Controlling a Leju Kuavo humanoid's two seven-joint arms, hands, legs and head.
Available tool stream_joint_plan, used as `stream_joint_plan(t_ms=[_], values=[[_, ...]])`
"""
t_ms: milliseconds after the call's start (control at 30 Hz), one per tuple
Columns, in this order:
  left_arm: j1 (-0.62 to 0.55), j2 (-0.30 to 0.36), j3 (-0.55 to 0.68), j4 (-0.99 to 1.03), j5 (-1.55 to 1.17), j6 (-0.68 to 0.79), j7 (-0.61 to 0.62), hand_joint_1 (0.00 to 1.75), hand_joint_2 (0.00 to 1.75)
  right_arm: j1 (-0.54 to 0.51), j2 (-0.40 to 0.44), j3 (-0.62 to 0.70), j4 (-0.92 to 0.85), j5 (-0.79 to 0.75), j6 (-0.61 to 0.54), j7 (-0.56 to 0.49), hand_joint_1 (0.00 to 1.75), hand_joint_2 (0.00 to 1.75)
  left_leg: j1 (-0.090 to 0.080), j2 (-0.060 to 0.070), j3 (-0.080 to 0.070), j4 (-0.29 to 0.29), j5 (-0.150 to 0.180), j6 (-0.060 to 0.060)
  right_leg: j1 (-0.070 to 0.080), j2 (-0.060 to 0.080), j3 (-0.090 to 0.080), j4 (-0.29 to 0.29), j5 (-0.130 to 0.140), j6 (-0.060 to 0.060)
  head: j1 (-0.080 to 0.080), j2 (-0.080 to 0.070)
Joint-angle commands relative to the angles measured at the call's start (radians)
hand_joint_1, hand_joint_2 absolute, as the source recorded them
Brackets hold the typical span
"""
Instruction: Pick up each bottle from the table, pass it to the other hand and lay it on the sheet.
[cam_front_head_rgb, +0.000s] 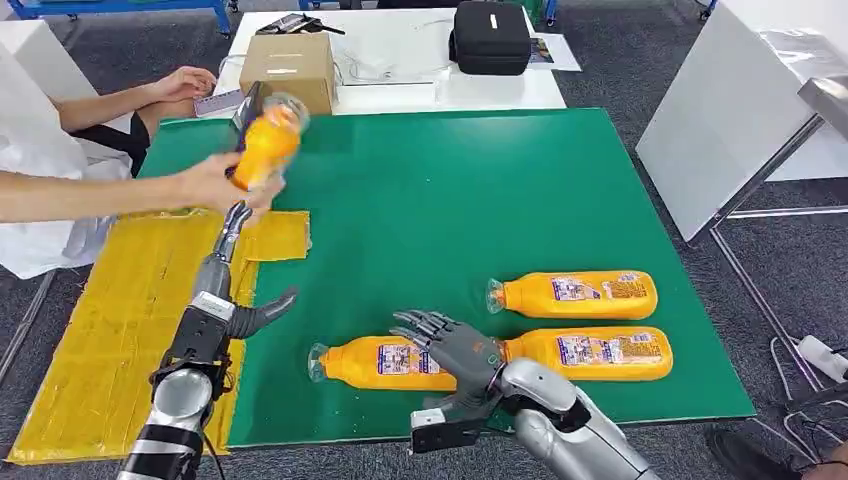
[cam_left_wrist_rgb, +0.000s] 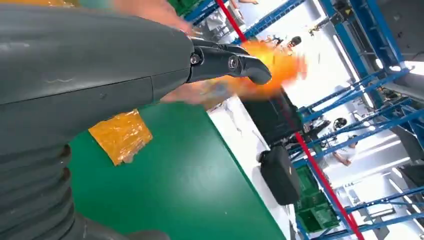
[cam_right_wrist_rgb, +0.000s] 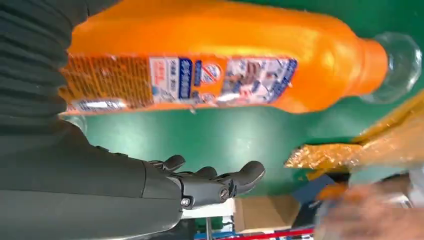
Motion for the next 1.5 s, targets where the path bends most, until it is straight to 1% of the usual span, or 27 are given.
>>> stream_joint_plan(t_ms=[33, 200, 233, 267, 300, 400, 433, 500, 533, 633, 667, 767, 800, 833, 900, 933, 1033, 1133, 1200, 1233, 1267, 1367, 1467, 1500], values=[[-0.005, -0.008, -0.012, 0.014, 0.005, 0.006, 0.006, 0.00, 1.75, 0.037, -0.040, -0.013, -0.059, -0.001, -0.020, 0.008, 0.00, 1.75, 0.000, -0.001, 0.002, 0.000, -0.001, -0.001, 0.000, 0.001, 0.002, 0.000, -0.001, -0.001, 0.000, 0.000], [0.008, -0.011, -0.008, 0.002, 0.004, 0.007, 0.006, 0.00, 1.75, 0.050, -0.049, -0.040, -0.060, 0.045, -0.040, 0.051, 0.00, 1.75, 0.001, -0.002, 0.004, 0.000, -0.002, -0.001, 0.001, 0.001, 0.004, 0.000, -0.002, -0.002, 0.000, 0.000], [0.017, -0.013, -0.004, -0.008, 0.005, 0.008, 0.007, 0.00, 1.75, 0.055, -0.044, -0.049, -0.052, 0.085, -0.065, 0.087, 0.00, 1.75, 0.001, -0.001, 0.002, 0.000, -0.001, -0.001, 0.000, 0.001, 0.003, 0.000, -0.001, -0.002, 0.000, 0.000], [0.019, -0.014, -0.004, -0.009, 0.005, 0.009, 0.008, 0.00, 1.75, 0.056, -0.042, -0.052, -0.050, 0.096, -0.071, 0.097, 0.00, 1.75, 0.001, -0.001, 0.003, 0.000, -0.001, -0.001, 0.000, 0.002, 0.003, 0.000, -0.001, -0.002, 0.000, 0.000], [0.022, -0.013, -0.004, -0.011, 0.005, 0.009, 0.007, 0.00, 1.75, 0.058, -0.038, -0.050, -0.049, 0.100, -0.073, 0.099, 0.00, 1.75, 0.001, -0.001, 0.005, 0.001, -0.003, -0.001, 0.001, 0.003, 0.006, 0.000, -0.003, -0.003, 0.000, 0.000], [0.022, -0.013, -0.004, -0.011, 0.005, 0.009, 0.007, 0.00, 1.75, 0.058, -0.038, -0.050, -0.049, 0.100, -0.073, 0.099, 0.00, 1.75, 0.001, -0.001, 0.003, 0.000, -0.001, -0.001, 0.000, 0.002, 0.003, 0.000, -0.001, -0.002, 0.000, 0.000], [0.028, -0.017, 0.000, -0.021, 0.007, 0.011, 0.010, 0.00, 1.75, 0.059, -0.028, -0.059, -0.036, 0.147, -0.099, 0.143, 0.00, 1.75, 0.001, -0.001, 0.003, 0.000, -0.002, -0.001, 0.000, 0.002, 0.003, 0.000, -0.002, -0.002, 0.000, 0.000], [0.033, -0.020, 0.002, -0.026, 0.007, 0.011, 0.015, 0.00, 1.75, 0.061, -0.017, -0.071, -0.026, 0.187, -0.120, 0.177, 0.00, 1.75, 0.003, -0.001, 0.008, 0.002, -0.005, -0.002, 0.002, 0.006, 0.009, 0.001, -0.005, -0.005, 0.000, 0.000], [0.039, -0.022, -0.001, -0.035, 0.005, 0.007, 0.022, 0.00, 1.75, 0.057, 0.000, -0.086, -0.008, 0.217, -0.126, 0.208, 0.00, 1.75, 0.001, 0.000, 0.003, 0.000, -0.002, -0.001, 0.000, 0.003, 0.003, 0.000, -0.001, -0.002, 0.000, 0.000], [0.040, -0.026, -0.014, -0.038, 0.001, 0.002, 0.029, 0.00, 1.75, 0.040, 0.026, -0.112, 0.032, 0.255, -0.125, 0.234, 0.00, 1.75, 0.002, 0.000, 0.006, 0.000, -0.003, -0.001, 0.001, 0.005, 0.006, 0.000, -0.003, -0.003, 0.000, 0.000], [0.038, -0.026, -0.019, -0.038, 0.000, 0.000, 0.031, 0.00, 1.75, 0.034, 0.034, -0.120, 0.047, 0.272, -0.128, 0.247, 0.00, 1.75, 0.001, 0.000, 0.002, 0.000, -0.001, -0.001, 0.001, 0.003, 0.002, 0.000, -0.001, -0.002, 0.000, 0.000], [0.037, -0.028, -0.022, -0.039, -0.001, 0.000, 0.032, 0.00, 1.75, 0.029, 0.038, -0.124, 0.054, 0.279, -0.129, 0.251, 0.00, 1.75, 0.002, 0.001, 0.005, 0.001, -0.003, -0.001, 0.001, 0.004, 0.005, 0.000, -0.002, -0.003, 0.000, 0.000], [0.037, -0.028, -0.022, -0.039, -0.001, 0.000, 0.032, 0.00, 1.75, 0.029, 0.038, -0.124, 0.054, 0.279, -0.129, 0.251, 0.00, 1.75, 0.001, 0.000, 0.002, 0.000, -0.001, -0.001, 0.000, 0.002, 0.002, -0.001, -0.001, -0.001, 0.000, 0.000], [0.036, -0.027, -0.023, -0.040, -0.001, 0.000, 0.033, 0.00, 1.75, 0.026, 0.045, -0.130, 0.068, 0.291, -0.136, 0.259, 0.00, 1.75, 0.001, 0.000, 0.004, 0.000, -0.002, -0.001, 0.001, 0.003, 0.005, 0.000, -0.002, -0.002, 0.000, 0.000], [0.031, -0.025, -0.029, -0.033, -0.004, -0.009, 0.041, 0.00, 1.75, 0.017, 0.060, -0.138, 0.097, 0.293, -0.130, 0.260, 0.00, 1.75, 0.001, 0.000, 0.002, 0.000, -0.001, -0.001, 0.000, 0.002, 0.002, -0.001, -0.001, -0.002, 0.000, 0.000], [0.026, -0.027, -0.032, -0.026, -0.004, -0.009, 0.042, 0.00, 1.75, 0.003, 0.071, -0.137, 0.127, 0.302, -0.124, 0.263, 0.00, 1.75, 0.001, 0.000, 0.005, 0.000, -0.002, -0.001, 0.001, 0.004, 0.005, -0.001, -0.002, -0.003, 0.000, 0.000], [0.010, -0.029, -0.043, -0.006, -0.002, -0.016, 0.044, 0.00, 1.75, -0.044, 0.106, -0.130, 0.208, 0.341, -0.142, 0.272, 0.00, 1.75, 0.001, 0.001, 0.003, 0.000, -0.001, -0.001, 0.000, 0.003, 0.003, 0.000, -0.001, -0.002, 0.000, 0.000], [-0.012, -0.025, -0.058, 0.019, 0.004, -0.029, 0.046, 0.00, 1.75, -0.108, 0.138, -0.124, 0.288, 0.341, -0.126, 0.266, 0.00, 1.75, 0.002, 0.002, 0.004, 0.001, -0.002, -0.002, 0.001, 0.005, 0.004, 0.000, -0.001, -0.003, 0.000, 0.000], [-0.013, -0.025, -0.058, 0.019, 0.004, -0.029, 0.046, 0.00, 1.75, -0.111, 0.139, -0.125, 0.289, 0.341, -0.125, 0.266, 0.00, 1.75, 0.001, 0.001, 0.002, 0.000, 0.000, -0.001, 0.000, 0.003, 0.001, 0.000, 0.000, -0.002, 0.000, 0.000], [-0.017, -0.024, -0.060, 0.024, 0.011, -0.038, 0.045, 0.00, 1.75, -0.119, 0.143, -0.124, 0.304, 0.336, -0.120, 0.260, 0.00, 1.75, 0.001, 0.001, 0.004, 0.000, -0.001, -0.001, 0.001, 0.004, 0.004, 0.000, -0.001, -0.002, 0.000, 0.000], [-0.020, -0.024, -0.062, 0.027, 0.019, -0.047, 0.043, 0.00, 1.75, -0.127, 0.145, -0.123, 0.319, 0.332, -0.115, 0.256, 0.00, 1.75, 0.001, 0.000, 0.002, -0.001, 0.000, -0.001, 0.000, 0.002, 0.002, 0.000, 0.000, -0.002, 0.000, 0.000], [-0.041, -0.021, -0.075, 0.048, 0.031, -0.063, 0.037, 0.00, 1.75, -0.183, 0.174, -0.108, 0.407, 0.310, -0.097, 0.220, 0.00, 1.75, 0.001, 0.000, 0.004, 0.000, -0.001, -0.001, 0.001, 0.003, 0.004, 0.000, -0.001, -0.002, 0.000, 0.000], [-0.045, -0.023, -0.077, 0.049, 0.031, -0.063, 0.038, 0.00, 1.75, -0.190, 0.179, -0.107, 0.410, 0.310, -0.095, 0.221, 0.00, 1.75, 0.001, 0.000, 0.002, 0.000, 0.000, -0.001, 0.001, 0.002, 0.002, 0.000, 0.000, -0.001, 0.000, 0.000], [-0.045, -0.023, -0.077, 0.049, 0.031, -0.063, 0.038, 0.00, 1.75, -0.190, 0.179, -0.107, 0.410, 0.310, -0.095, 0.221, 0.00, 1.75, 0.001, 0.000, 0.004, 0.000, -0.001, -0.001, 0.001, 0.003, 0.004, 0.000, -0.001, -0.002, 0.000, 0.000]])
